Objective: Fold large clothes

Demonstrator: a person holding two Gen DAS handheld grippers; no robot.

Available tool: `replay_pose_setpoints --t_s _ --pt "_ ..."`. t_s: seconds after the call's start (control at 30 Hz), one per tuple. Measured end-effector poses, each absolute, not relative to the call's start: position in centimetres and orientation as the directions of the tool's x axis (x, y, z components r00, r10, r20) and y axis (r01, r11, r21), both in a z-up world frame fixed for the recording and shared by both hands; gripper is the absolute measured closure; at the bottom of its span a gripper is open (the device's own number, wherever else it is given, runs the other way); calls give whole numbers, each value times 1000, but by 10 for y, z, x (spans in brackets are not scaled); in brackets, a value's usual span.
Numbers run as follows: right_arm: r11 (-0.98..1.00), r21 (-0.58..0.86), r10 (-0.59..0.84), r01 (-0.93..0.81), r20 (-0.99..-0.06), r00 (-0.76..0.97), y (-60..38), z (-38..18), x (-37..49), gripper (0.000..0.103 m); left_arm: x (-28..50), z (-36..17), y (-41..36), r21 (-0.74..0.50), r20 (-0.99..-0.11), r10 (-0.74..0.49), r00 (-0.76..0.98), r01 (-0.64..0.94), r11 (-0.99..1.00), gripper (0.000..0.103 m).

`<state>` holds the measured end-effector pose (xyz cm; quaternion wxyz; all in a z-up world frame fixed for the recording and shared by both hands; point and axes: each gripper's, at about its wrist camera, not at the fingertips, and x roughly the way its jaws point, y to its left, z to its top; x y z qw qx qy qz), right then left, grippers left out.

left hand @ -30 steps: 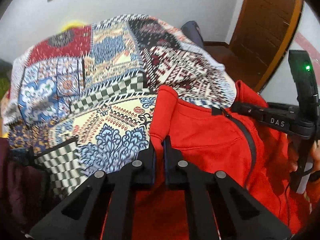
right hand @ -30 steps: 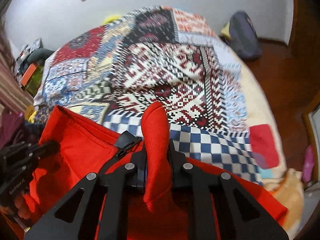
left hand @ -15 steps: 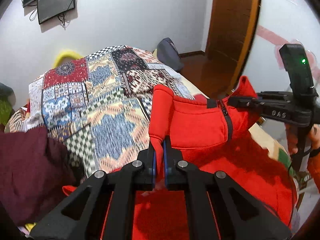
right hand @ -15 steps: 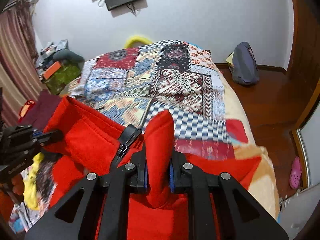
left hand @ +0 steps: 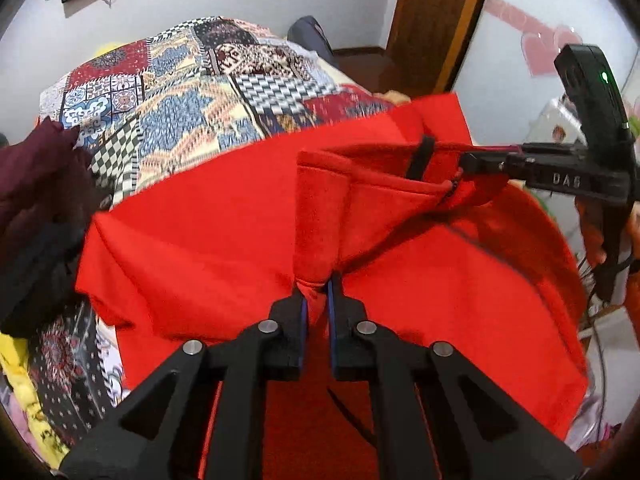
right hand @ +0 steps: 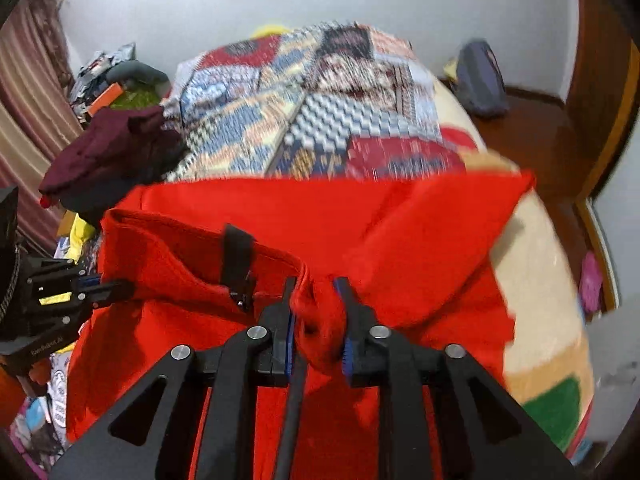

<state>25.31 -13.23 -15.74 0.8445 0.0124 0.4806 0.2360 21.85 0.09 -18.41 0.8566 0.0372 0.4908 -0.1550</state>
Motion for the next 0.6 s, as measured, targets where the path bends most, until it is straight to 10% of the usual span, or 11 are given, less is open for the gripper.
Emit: replay_pose_setpoints --t_s 0.6 --pt "891 197 407 -410 -747 526 -156 -106 243 52 224 -103 58 13 -753 -80 654 136 991 35"
